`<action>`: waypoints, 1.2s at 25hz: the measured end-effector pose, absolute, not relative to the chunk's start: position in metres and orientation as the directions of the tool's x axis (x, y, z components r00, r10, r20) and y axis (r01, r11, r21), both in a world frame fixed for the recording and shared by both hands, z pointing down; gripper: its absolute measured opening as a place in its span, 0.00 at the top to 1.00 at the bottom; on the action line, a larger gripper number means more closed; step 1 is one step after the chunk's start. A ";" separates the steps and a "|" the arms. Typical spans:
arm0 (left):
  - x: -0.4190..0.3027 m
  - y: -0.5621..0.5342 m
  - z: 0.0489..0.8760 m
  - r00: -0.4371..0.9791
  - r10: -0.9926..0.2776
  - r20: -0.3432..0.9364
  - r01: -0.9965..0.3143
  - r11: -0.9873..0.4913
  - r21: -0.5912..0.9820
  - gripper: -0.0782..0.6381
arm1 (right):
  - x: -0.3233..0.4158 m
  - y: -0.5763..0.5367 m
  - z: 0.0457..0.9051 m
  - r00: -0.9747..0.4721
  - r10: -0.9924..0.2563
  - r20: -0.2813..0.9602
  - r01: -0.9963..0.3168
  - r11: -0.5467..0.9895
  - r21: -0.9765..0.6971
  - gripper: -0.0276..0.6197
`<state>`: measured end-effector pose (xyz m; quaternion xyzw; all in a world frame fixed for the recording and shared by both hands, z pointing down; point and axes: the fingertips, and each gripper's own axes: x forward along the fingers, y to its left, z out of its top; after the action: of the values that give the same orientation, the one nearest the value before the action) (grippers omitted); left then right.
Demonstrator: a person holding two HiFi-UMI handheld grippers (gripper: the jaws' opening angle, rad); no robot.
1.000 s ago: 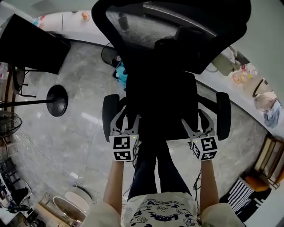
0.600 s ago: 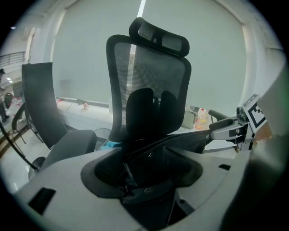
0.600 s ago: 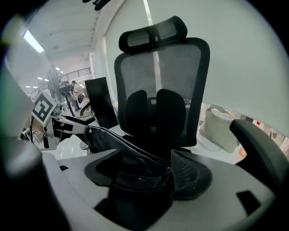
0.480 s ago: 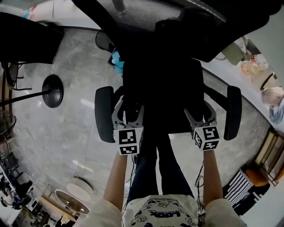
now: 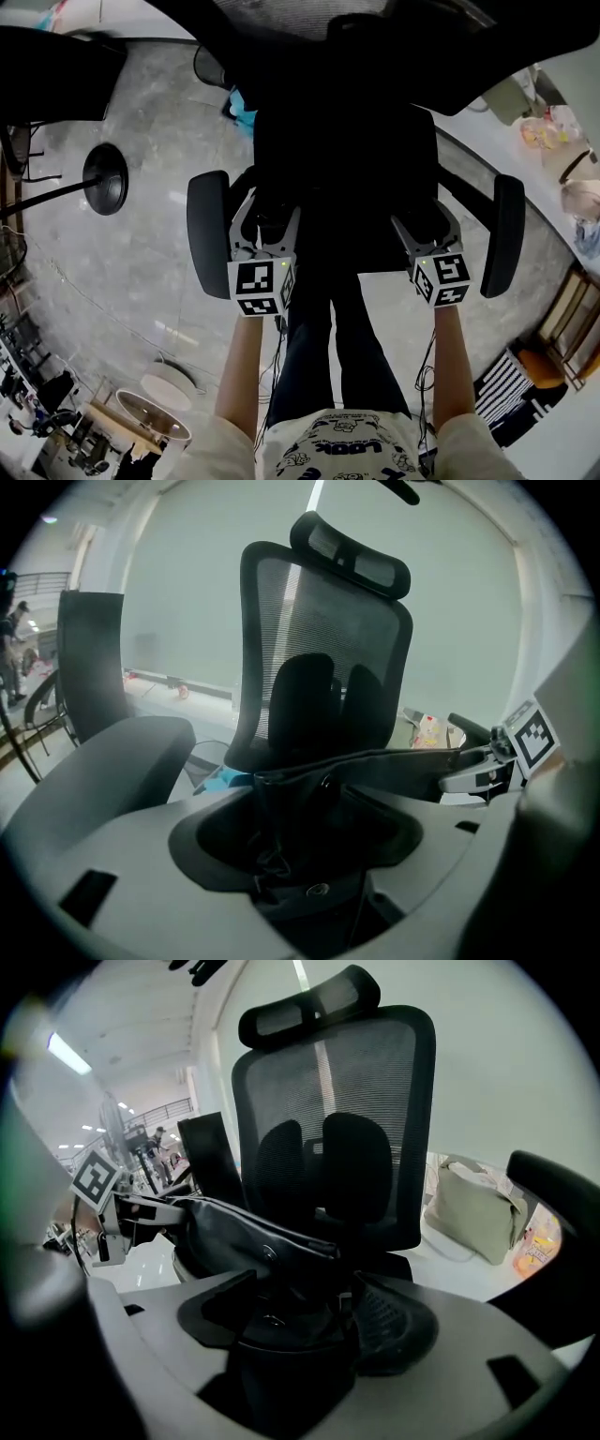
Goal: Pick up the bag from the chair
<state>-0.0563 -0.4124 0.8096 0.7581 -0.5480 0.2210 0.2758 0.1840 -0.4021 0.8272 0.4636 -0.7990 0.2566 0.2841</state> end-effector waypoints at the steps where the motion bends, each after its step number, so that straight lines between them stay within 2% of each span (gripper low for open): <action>1: -0.057 -0.412 0.813 0.308 -0.709 0.634 -0.951 -0.247 0.186 0.49 | 0.183 -0.402 0.831 -0.414 -0.592 0.691 -0.885 0.440 -0.153 0.45; 3: -0.056 -0.412 0.817 0.319 -0.708 0.630 -0.948 -0.247 0.202 0.49 | 0.182 -0.404 0.836 -0.425 -0.589 0.688 -0.880 0.447 -0.161 0.49; 7: -0.056 -0.412 0.820 0.336 -0.700 0.631 -0.942 -0.254 0.220 0.50 | 0.177 -0.407 0.835 -0.448 -0.591 0.671 -0.866 0.472 -0.163 0.66; 14: -0.057 -0.403 0.814 0.339 -0.683 0.646 -0.939 -0.282 0.195 0.68 | 0.177 -0.403 0.829 -0.432 -0.600 0.673 -0.874 0.462 -0.150 0.74; 19: -0.055 -0.388 0.802 0.341 -0.671 0.659 -0.937 -0.304 0.174 0.76 | 0.174 -0.392 0.814 -0.427 -0.589 0.686 -0.871 0.471 -0.139 0.77; 30: -0.055 -0.377 0.709 0.358 -0.709 0.608 -0.927 -0.346 0.142 0.78 | 0.175 -0.382 0.716 -0.435 -0.666 0.606 -0.882 0.452 -0.136 0.78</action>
<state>-0.0550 -0.3768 0.7089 0.7883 -0.5189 0.2274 0.2399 0.1747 -0.3818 0.7158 0.4734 -0.8171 0.2230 0.2417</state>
